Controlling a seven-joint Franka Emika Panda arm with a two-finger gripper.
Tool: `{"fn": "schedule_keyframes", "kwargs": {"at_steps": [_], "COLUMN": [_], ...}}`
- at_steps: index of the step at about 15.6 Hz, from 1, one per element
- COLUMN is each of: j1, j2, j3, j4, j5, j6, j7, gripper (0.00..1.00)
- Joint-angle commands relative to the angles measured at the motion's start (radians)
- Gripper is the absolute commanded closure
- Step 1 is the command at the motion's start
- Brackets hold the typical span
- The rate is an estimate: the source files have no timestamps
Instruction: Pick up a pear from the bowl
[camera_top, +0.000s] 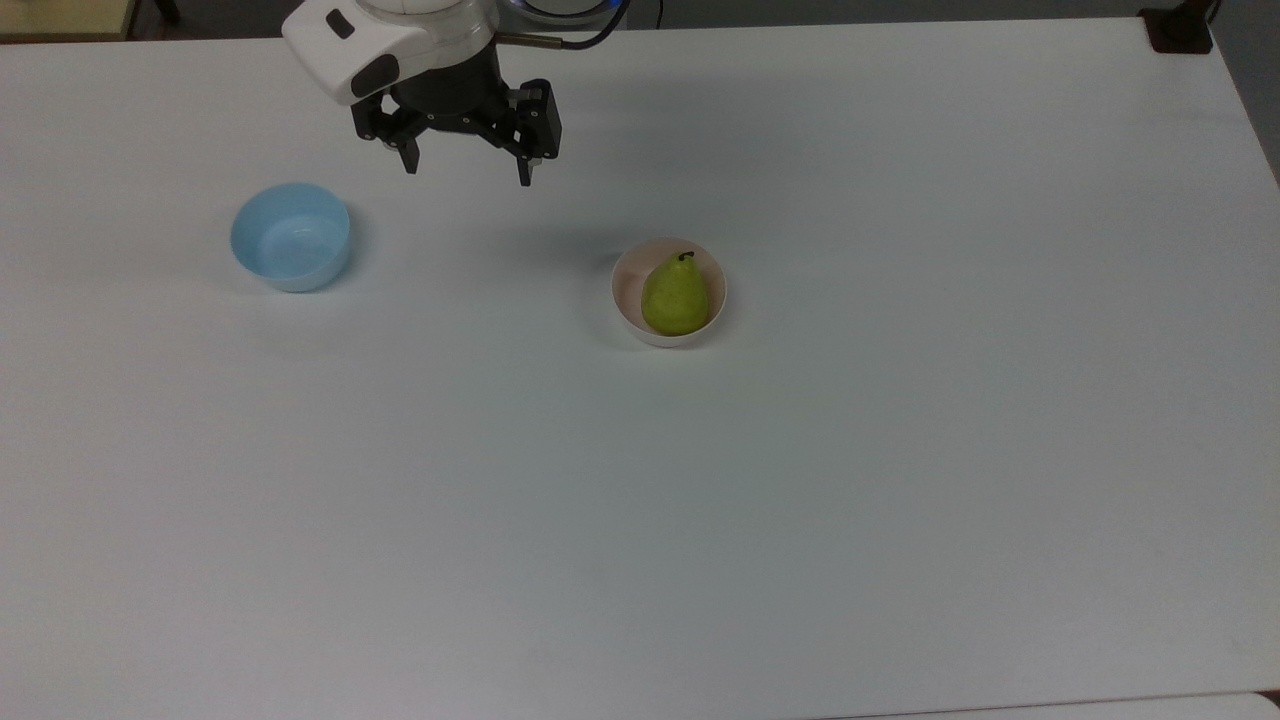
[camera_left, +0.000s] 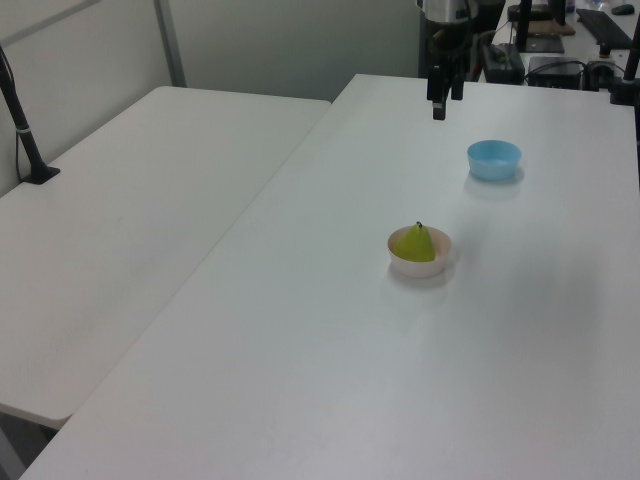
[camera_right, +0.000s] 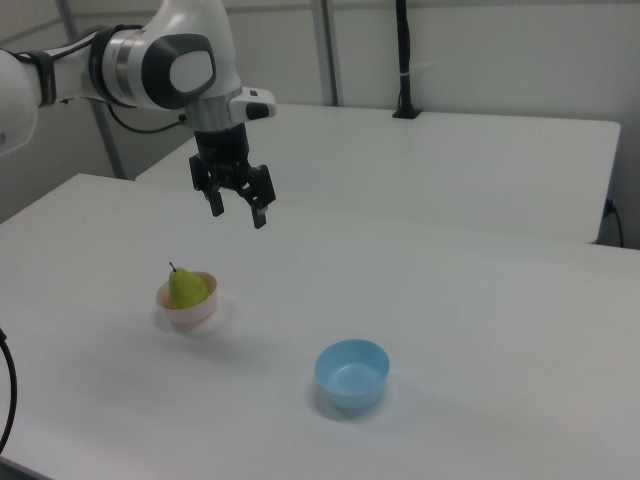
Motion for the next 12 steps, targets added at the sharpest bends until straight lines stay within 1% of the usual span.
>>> {"fn": "schedule_keyframes", "kwargs": {"at_steps": [1, 9, 12], "j1": [0.002, 0.022, 0.066], "j2": [-0.024, -0.018, -0.015], "j3": [-0.004, -0.021, -0.021], "j4": [-0.015, -0.014, -0.014], "j5": [-0.014, -0.013, -0.010], "j6": [-0.007, -0.004, -0.004], "j7": [-0.017, -0.005, -0.003], "gripper": [0.00, 0.00, 0.00]}}
